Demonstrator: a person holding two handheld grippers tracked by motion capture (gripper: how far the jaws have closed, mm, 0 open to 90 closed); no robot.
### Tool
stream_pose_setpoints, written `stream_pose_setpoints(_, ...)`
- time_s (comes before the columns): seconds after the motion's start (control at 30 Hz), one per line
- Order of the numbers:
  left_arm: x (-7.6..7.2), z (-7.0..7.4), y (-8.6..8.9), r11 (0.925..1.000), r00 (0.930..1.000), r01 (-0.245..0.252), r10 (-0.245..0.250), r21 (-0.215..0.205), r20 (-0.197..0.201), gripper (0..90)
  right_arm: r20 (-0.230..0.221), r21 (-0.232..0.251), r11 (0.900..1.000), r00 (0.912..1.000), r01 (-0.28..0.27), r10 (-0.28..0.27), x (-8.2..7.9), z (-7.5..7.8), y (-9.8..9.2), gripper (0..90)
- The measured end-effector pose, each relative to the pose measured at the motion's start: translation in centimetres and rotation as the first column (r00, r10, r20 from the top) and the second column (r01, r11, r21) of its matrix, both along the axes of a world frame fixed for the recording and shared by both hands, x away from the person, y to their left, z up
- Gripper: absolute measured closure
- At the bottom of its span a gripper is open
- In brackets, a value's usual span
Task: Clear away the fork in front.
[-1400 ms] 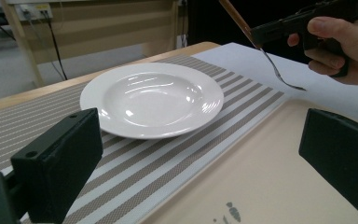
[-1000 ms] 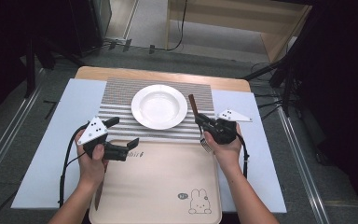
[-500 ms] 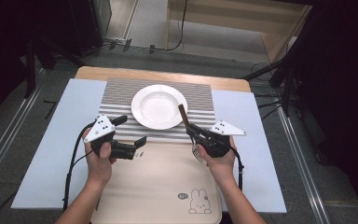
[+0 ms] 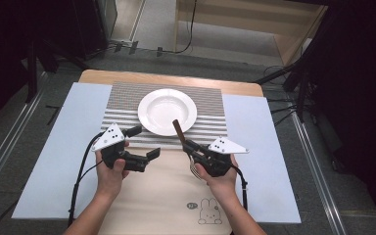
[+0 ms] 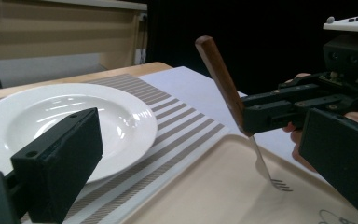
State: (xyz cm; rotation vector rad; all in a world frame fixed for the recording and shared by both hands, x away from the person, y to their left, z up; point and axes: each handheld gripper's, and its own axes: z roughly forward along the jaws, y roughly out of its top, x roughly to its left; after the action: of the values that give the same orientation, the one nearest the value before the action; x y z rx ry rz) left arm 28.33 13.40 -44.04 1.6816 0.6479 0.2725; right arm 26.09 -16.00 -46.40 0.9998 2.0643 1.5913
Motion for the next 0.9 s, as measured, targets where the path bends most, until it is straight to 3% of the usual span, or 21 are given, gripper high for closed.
stream_pose_setpoints(0.3,-0.2,-0.1,-0.8,0.9994,0.9985,0.002,-0.004,-0.034,-0.055,5.8,0.020,0.006,0.999,0.9993,-0.032,0.032,-1.0,0.1,1.1,76.2)
stream_pose_setpoints(0.57,-0.4,0.0,-1.6,0.9987,0.9940,-0.018,0.013,-0.048,-0.109,20.7,0.032,-0.003,0.998,0.9979,-0.057,0.057,-1.6,0.1,2.3,76.2)
stream_pose_setpoints(0.9,-0.6,0.0,-2.1,0.9986,0.9910,-0.030,0.024,-0.043,-0.132,41.8,0.046,-0.020,0.998,0.9968,-0.065,0.066,-2.1,-0.1,3.1,76.2)
